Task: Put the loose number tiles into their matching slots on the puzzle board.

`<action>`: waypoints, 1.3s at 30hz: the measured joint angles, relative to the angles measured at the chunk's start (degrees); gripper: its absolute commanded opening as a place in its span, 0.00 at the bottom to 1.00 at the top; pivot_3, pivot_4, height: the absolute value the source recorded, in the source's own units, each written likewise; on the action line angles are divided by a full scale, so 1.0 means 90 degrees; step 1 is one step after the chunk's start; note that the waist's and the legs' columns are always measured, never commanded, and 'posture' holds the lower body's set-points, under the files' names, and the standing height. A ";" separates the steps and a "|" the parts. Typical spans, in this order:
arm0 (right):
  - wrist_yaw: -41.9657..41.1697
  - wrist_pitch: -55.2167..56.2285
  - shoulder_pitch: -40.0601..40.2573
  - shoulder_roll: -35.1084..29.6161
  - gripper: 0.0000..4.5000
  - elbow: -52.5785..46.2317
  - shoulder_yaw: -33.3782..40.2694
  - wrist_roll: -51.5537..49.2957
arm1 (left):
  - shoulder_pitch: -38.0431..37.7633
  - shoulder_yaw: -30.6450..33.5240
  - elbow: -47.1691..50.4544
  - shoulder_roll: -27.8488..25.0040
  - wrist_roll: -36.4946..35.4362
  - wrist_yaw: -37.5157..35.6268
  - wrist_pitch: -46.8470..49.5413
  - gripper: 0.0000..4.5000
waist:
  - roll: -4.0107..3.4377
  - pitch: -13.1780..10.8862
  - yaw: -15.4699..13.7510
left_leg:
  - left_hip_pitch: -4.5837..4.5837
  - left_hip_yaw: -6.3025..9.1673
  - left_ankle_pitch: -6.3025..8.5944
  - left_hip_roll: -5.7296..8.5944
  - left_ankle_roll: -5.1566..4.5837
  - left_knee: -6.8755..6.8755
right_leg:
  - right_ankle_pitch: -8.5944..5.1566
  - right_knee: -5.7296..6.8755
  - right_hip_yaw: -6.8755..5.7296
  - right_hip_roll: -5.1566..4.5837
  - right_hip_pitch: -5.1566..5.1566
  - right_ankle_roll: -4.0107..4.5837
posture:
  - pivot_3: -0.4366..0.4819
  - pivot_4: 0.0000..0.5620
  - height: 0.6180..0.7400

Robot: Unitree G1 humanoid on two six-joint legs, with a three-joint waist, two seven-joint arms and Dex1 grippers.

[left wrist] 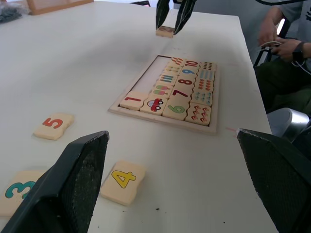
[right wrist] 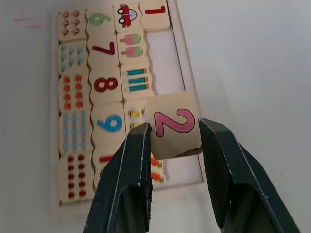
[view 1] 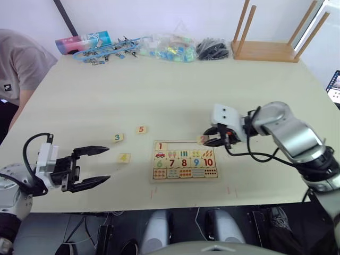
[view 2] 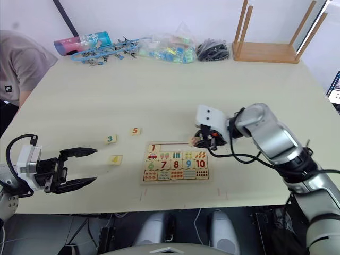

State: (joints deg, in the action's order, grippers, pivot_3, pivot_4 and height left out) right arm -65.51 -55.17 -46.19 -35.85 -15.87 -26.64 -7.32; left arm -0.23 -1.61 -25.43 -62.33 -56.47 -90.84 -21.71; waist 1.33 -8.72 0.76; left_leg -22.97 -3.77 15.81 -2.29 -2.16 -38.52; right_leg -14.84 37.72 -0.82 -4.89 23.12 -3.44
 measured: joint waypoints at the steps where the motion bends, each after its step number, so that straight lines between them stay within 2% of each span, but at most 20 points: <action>1: 0.0103 -0.0184 -0.0108 0.0129 0.20 0.0014 -0.0099 0.0006 | -0.0019 0.0000 -0.0003 0.0008 0.0001 0.0000 0.0000 1.00 | 0.0001 0.0000 -0.0002 | -0.0002 0.0001 0.0000 0.0000 0.0000 0.0000 | 0.0000 0.0000 -0.0001 0.0000 0.0000 0.0000 | 0.48 0.27 0.98; 9: 0.0837 -0.1252 -0.0900 0.1030 0.20 0.0381 -0.0775 0.0007 | -0.0106 0.0127 -0.0002 0.0027 0.0001 0.0000 -0.0001 1.00 | 0.0004 0.0002 0.0017 | -0.0003 0.0000 0.0000 0.0004 0.0000 0.0001 | 0.0000 0.0002 -0.0001 0.0001 0.0009 0.0000 | 0.48 0.27 0.98; 13: 0.1202 -0.1541 -0.1141 0.1609 0.20 0.0661 -0.1046 -0.0008 | -0.0136 0.0135 0.0006 0.0064 0.0001 0.0000 -0.0001 1.00 | 0.0005 0.0002 0.0030 | -0.0005 -0.0007 0.0000 0.0004 0.0000 0.0003 | 0.0000 0.0007 -0.0001 0.0002 0.0012 0.0000 | 0.48 0.27 0.98; 18: 0.1514 -0.1723 -0.1365 0.1945 0.20 0.1041 -0.1196 -0.0003 | -0.0267 0.0228 0.0008 0.0090 0.0001 -0.0001 -0.0001 1.00 | 0.0009 0.0004 0.0031 | -0.0006 -0.0009 0.0000 0.0004 0.0000 0.0003 | 0.0001 0.0007 -0.0002 0.0000 0.0013 0.0000 | 0.48 0.27 0.98; 30: 0.1644 -0.1582 -0.1621 0.2287 0.20 0.1639 -0.1697 -0.0045 | -0.0685 0.0942 0.0003 0.0406 0.0109 -0.0001 0.0061 1.00 | 0.0008 0.0003 0.0096 | -0.0006 -0.0007 0.0000 0.0002 0.0000 0.0007 | 0.0001 0.0006 -0.0004 0.0000 0.0015 0.0001 | 0.48 0.27 0.98; 39: 0.1624 -0.1421 -0.1624 0.2285 0.20 0.1668 -0.1938 -0.0039 | -0.0864 0.1291 0.0027 0.0633 0.0318 -0.0001 0.0185 1.00 | 0.0008 0.0001 0.0174 | -0.0006 -0.0002 0.0000 -0.0001 0.0001 0.0010 | 0.0001 0.0005 -0.0006 -0.0001 0.0016 0.0001 | 0.48 0.27 0.98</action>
State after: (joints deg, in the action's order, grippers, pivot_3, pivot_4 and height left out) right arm -50.89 -67.95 -60.81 -15.28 -0.85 -44.09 -7.67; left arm -8.00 10.01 -25.18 -56.63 -53.61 -90.85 -20.04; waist 1.40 -8.71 2.32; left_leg -23.03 -3.80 15.81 -2.30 -2.16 -38.42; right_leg -14.83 37.76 -0.87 -4.90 23.26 -3.43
